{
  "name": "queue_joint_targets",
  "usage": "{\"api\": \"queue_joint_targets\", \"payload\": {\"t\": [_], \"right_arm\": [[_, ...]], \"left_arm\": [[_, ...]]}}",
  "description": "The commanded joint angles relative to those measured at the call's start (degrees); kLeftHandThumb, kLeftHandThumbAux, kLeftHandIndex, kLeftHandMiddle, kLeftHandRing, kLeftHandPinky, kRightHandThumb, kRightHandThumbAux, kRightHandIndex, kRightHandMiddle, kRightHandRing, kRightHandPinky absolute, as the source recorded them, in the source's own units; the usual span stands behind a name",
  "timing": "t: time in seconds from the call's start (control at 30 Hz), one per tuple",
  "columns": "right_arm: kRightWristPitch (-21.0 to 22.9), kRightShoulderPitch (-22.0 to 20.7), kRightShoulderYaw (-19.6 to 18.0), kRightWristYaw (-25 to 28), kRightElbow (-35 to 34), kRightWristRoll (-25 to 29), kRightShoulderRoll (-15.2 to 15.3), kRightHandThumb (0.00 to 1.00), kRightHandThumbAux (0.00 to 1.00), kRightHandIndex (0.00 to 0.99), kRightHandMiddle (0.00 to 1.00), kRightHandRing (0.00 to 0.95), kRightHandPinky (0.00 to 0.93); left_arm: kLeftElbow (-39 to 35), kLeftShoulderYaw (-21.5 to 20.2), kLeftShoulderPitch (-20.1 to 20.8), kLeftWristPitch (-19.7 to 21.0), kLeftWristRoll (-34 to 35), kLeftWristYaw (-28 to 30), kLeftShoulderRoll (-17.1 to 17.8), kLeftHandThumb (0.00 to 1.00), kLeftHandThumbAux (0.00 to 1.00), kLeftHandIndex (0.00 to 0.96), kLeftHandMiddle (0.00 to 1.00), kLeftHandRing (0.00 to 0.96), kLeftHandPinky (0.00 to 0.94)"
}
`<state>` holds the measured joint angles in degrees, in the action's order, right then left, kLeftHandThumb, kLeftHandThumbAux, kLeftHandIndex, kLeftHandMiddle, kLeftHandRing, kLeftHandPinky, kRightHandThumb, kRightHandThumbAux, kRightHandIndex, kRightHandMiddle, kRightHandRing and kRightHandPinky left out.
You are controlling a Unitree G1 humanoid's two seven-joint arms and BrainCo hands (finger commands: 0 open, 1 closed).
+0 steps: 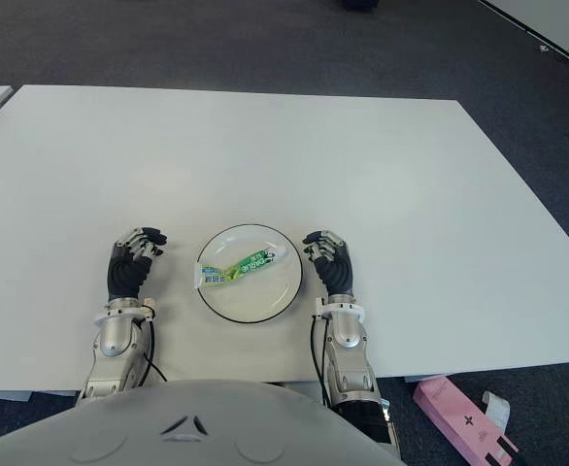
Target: Put the toothpaste on the table into the plate.
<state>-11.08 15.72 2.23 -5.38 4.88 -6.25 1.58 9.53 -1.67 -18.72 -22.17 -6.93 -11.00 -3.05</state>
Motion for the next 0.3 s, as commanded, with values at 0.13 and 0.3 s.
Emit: {"api": "queue_joint_targets", "payload": {"t": [0.13, 0.3], "right_arm": [[3.2, 2.1, 0.1, 0.4, -1.4, -0.4, 0.1, 0.706, 0.734, 0.424, 0.475, 0.495, 0.499], [2.9, 2.7, 0.2, 0.8, -2.2, -0.3, 0.2, 0.707, 0.734, 0.424, 0.477, 0.496, 0.522]], "left_arm": [[1.4, -0.1, -0.6, 1.0, -0.4, -0.5, -0.1, 0.722, 0.721, 0.428, 0.469, 0.449, 0.45], [1.3, -0.1, -0.8, 0.9, -0.3, -0.5, 0.0, 0.723, 0.721, 0.428, 0.466, 0.444, 0.445]]}}
